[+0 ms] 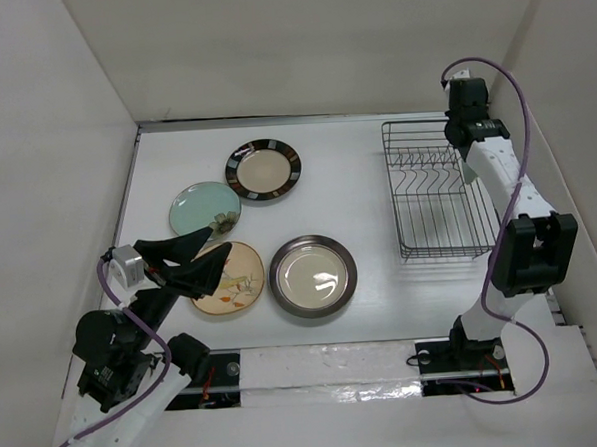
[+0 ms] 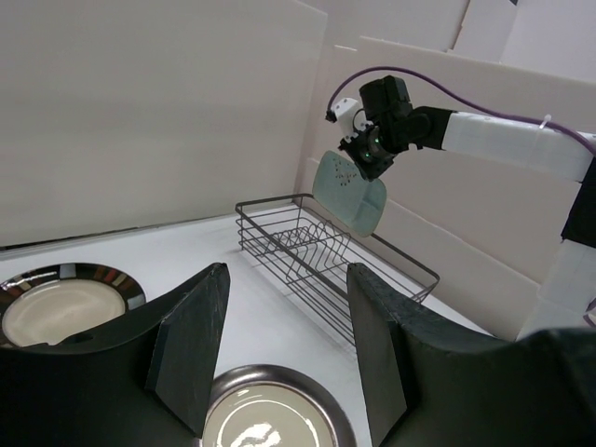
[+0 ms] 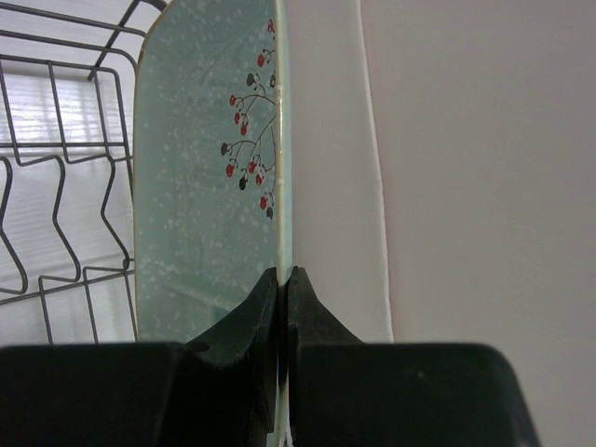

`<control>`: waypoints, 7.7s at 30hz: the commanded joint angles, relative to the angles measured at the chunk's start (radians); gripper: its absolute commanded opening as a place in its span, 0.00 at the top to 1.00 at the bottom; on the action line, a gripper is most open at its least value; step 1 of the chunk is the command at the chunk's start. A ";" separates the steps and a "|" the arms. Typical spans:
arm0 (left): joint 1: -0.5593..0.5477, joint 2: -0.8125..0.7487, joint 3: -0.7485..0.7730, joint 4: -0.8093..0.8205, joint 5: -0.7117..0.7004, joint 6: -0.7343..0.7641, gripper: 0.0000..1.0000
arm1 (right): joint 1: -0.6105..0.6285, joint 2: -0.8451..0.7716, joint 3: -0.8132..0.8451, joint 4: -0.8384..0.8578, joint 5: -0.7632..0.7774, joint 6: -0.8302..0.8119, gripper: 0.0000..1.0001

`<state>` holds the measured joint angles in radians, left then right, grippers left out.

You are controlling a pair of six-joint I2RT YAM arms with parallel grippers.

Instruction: Load the plates into the dish rack

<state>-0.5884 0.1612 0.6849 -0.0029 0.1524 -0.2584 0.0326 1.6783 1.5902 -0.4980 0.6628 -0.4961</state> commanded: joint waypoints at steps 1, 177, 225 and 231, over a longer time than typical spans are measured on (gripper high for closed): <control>-0.007 -0.015 0.021 0.029 -0.010 0.016 0.50 | 0.029 -0.022 0.059 0.190 0.078 -0.110 1.00; 0.033 0.054 0.007 0.017 -0.070 0.030 0.62 | -0.066 -0.382 -0.380 0.599 -0.195 0.306 1.00; 0.033 0.202 -0.031 0.021 -0.269 0.045 1.00 | 0.637 -0.002 -0.301 0.782 -0.609 0.912 1.00; 0.033 0.202 -0.045 0.024 -0.359 0.053 1.00 | 0.733 0.386 -0.018 0.750 -0.756 0.982 0.49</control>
<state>-0.5602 0.3569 0.6533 -0.0299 -0.1387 -0.2184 0.7448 1.9930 1.4654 0.2066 0.0032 0.4259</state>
